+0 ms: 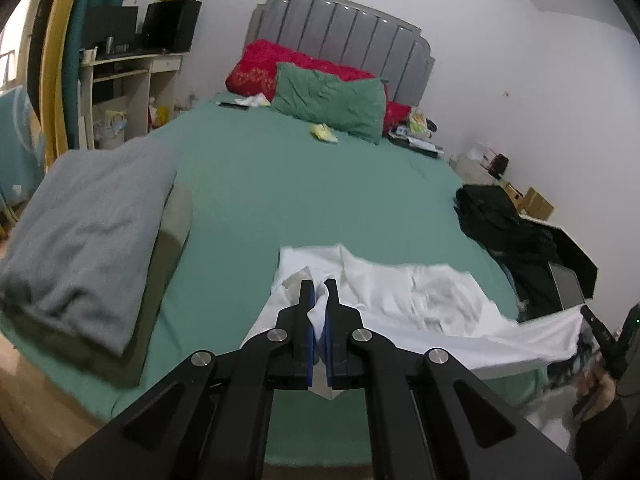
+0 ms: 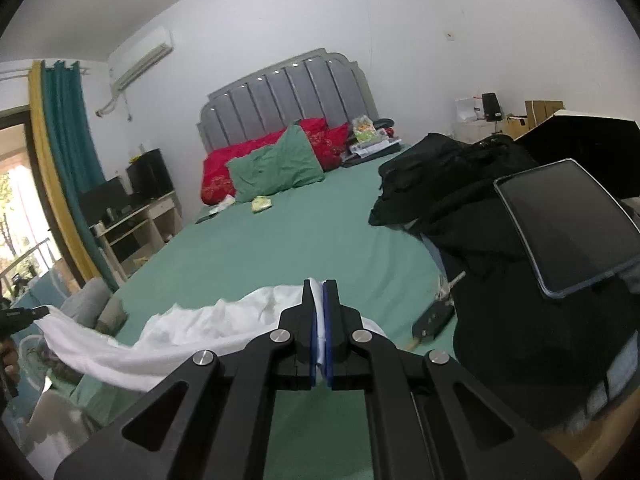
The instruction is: Fold large clothes
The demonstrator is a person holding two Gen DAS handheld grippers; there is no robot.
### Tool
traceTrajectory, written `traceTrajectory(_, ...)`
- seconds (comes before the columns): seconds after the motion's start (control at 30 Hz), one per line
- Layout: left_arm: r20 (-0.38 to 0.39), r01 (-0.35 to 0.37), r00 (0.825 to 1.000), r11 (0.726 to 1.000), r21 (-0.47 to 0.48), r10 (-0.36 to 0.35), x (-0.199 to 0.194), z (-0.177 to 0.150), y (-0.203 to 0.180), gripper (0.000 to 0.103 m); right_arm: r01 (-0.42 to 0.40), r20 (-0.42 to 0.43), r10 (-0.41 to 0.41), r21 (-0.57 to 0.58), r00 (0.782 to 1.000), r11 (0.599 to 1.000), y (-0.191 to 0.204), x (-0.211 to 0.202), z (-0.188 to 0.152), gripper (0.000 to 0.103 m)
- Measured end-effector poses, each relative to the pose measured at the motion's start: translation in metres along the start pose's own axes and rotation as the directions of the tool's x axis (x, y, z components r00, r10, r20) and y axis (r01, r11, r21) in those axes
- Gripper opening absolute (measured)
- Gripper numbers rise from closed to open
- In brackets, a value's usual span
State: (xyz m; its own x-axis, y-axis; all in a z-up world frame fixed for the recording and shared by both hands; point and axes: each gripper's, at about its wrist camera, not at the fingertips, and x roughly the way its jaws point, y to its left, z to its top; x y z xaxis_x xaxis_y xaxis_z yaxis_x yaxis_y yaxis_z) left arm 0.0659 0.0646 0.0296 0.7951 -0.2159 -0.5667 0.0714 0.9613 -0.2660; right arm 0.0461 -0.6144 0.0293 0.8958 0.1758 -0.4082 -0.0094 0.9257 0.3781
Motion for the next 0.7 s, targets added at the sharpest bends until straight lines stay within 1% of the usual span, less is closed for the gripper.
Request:
traceTrajectory(0.17, 0.007, -0.018, 1.0, 1.0, -0.021, 0.018, 0.041, 0.024, -0.003, 0.004, 0.032, -0.024, -0.033, -0.031, 0.999, 0.999, 0.001, 0.048, 0.022, 0.003)
traceTrajectory(0.23, -0.001, -0.012, 1.0, 0.999, -0.036, 0.012, 0.061, 0.034, -0.002, 0.004, 0.066, -0.052, -0.069, -0.056, 0.996, 0.996, 0.003, 0.072, 0.029, 0.003)
traceTrajectory(0.33, -0.005, -0.016, 1.0, 0.999, -0.032, 0.016, 0.081, 0.039, -0.001, 0.004, 0.101, -0.08, -0.108, -0.095, 0.991, 0.99, 0.006, 0.101, 0.033, 0.003)
traceTrajectory(0.57, -0.057, -0.049, 0.997, 0.998, -0.046, 0.047, 0.139, 0.05, 0.009, 0.004, 0.124, -0.134, -0.142, -0.137, 0.981, 0.983, 0.006, 0.164, 0.041, 0.003)
traceTrajectory(0.7, -0.1, -0.045, 0.994, 0.993, -0.105, 0.035, 0.174, 0.053, 0.021, 0.005, 0.157, -0.158, -0.188, -0.188, 0.969, 0.97, 0.006, 0.198, 0.037, 0.003)
